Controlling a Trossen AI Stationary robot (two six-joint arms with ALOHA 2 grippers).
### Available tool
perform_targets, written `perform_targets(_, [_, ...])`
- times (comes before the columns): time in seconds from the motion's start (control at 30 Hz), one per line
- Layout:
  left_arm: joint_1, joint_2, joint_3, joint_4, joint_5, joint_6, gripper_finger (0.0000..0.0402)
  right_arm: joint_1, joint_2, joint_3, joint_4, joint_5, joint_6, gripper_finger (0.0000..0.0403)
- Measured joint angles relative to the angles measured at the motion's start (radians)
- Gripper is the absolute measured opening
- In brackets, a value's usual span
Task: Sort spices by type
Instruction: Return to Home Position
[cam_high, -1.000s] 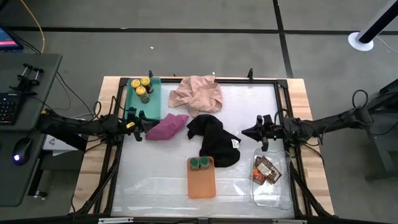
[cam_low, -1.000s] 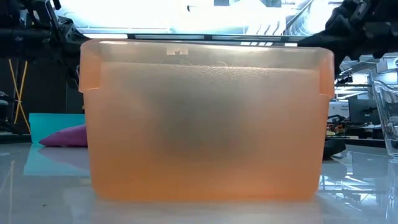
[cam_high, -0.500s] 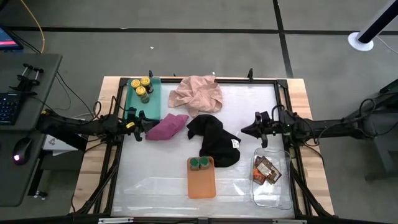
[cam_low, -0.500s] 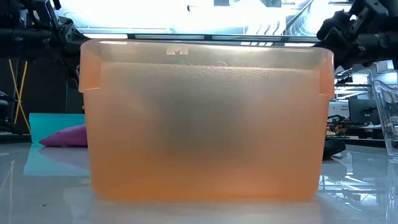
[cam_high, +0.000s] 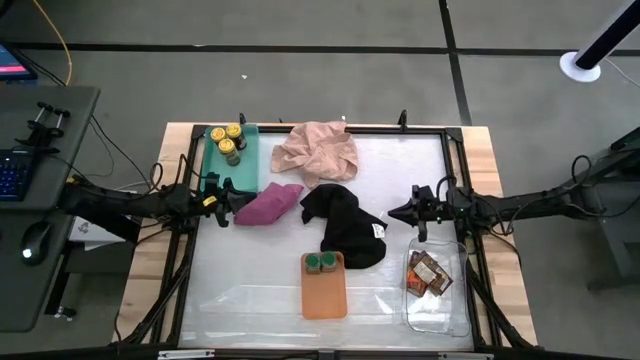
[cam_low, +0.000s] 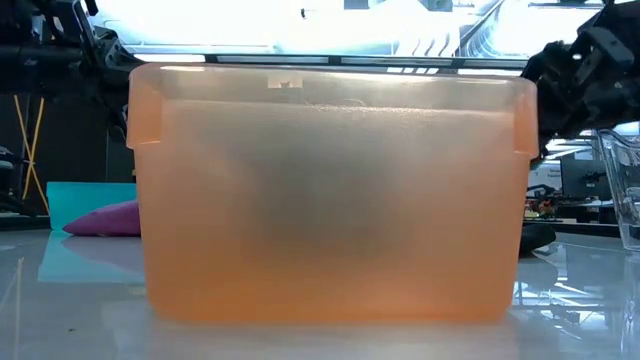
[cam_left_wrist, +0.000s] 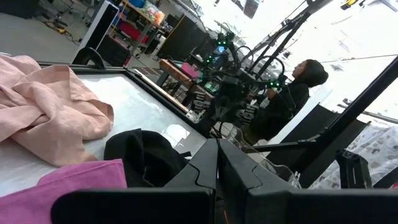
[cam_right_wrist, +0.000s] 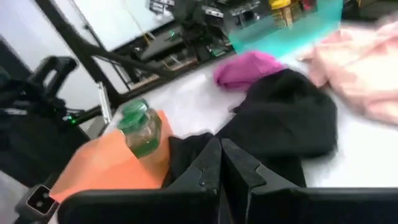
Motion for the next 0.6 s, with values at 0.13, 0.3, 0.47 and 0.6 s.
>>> perform_targets(0.13, [0.000, 0.000, 0.001, 0.000, 0.000, 0.000, 0.0001, -0.004, -0.002, 0.008, 0.050, 0.024, -0.044, 0.0000])
perform_targets(0.3, [0.000, 0.000, 0.001, 0.000, 0.000, 0.000, 0.0001, -0.026, 0.000, 0.008, 0.020, 0.058, -0.039, 0.0000])
perform_targets(0.47, [0.000, 0.000, 0.001, 0.000, 0.000, 0.000, 0.0001, -0.027, 0.001, 0.008, -0.200, 0.057, -0.007, 0.0000])
perform_targets(0.6, [0.000, 0.000, 0.001, 0.000, 0.000, 0.000, 0.0001, -0.029, 0.000, 0.010, -0.330, 0.058, 0.008, 0.0000])
